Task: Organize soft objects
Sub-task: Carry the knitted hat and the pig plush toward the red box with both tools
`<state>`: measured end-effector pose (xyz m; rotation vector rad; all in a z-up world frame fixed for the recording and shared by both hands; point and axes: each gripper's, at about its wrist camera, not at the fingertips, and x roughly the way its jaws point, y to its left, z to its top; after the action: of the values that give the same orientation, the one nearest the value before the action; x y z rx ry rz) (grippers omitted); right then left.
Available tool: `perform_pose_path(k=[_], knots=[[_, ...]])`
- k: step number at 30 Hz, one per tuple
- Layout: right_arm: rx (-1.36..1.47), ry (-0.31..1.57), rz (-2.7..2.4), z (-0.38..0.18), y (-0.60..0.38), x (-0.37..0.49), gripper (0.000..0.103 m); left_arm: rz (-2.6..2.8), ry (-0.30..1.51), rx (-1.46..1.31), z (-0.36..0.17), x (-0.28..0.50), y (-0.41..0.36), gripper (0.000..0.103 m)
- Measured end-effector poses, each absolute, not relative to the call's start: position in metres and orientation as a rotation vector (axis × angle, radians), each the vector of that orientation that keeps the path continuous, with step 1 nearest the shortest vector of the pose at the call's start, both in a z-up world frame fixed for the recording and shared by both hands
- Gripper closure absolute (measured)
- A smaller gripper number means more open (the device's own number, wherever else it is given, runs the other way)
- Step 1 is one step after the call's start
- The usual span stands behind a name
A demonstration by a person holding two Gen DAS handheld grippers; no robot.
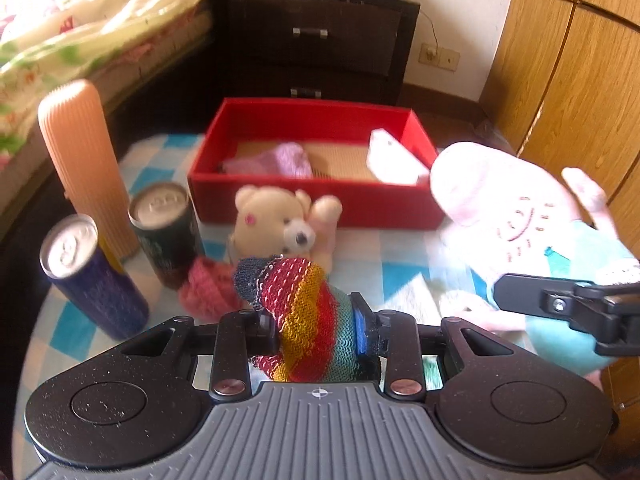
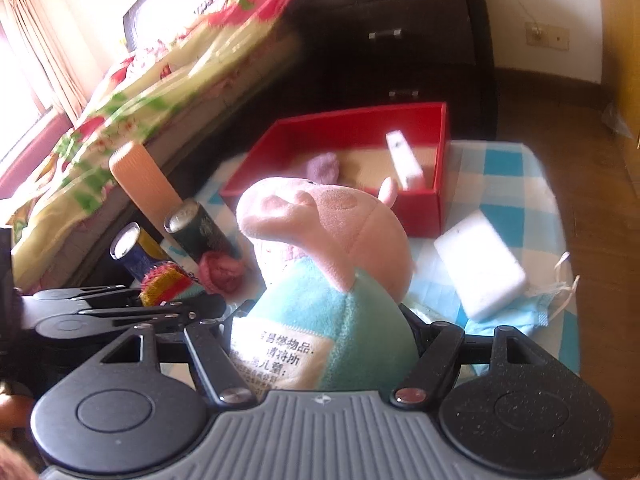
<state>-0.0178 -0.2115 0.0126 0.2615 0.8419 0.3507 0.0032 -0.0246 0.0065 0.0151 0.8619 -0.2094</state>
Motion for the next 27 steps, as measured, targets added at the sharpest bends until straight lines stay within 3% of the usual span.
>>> perform_pose_path(k=[17,27], knots=[[0.172,0.451,0.269,0.091,-0.191,-0.037,0.053,-0.141,0.592,0.040,0.078,0.039,-0.036,0.067],[0.172,0.415,0.243,0.087,-0.184,-0.032,0.053,-0.124,0.563,0.052,0.083,0.043,-0.039,0.066]])
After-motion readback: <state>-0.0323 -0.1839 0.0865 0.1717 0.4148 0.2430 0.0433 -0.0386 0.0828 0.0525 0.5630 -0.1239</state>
